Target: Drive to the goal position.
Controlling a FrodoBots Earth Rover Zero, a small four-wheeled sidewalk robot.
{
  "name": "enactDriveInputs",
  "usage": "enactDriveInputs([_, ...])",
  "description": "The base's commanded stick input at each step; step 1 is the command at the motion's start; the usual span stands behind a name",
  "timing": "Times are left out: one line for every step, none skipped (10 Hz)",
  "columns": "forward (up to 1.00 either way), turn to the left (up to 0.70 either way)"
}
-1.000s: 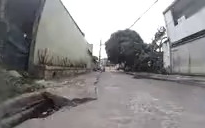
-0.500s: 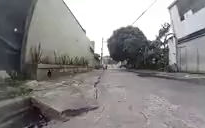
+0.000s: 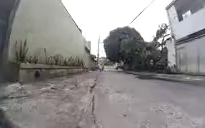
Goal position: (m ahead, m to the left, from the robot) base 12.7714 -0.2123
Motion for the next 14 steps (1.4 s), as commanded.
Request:
enactDriveInputs([1.0, 0.0])
enactDriveInputs([1.0, 0.0])
enactDriveInputs([1.0, 0.0])
enactDriveInputs([1.0, 0.0])
enactDriveInputs([1.0, 0.0])
enactDriveInputs([1.0, 0.0])
enactDriveInputs([1.0, 0.0])
enactDriveInputs([1.0, 0.0])
enactDriveInputs([1.0, 0.0])
enactDriveInputs([1.0, 0.0])
enactDriveInputs([1.0, 0.0])
enactDriveInputs([1.0, 0.07])
enactDriveInputs([1.0, 0.14])
enactDriveInputs([1.0, 0.19])
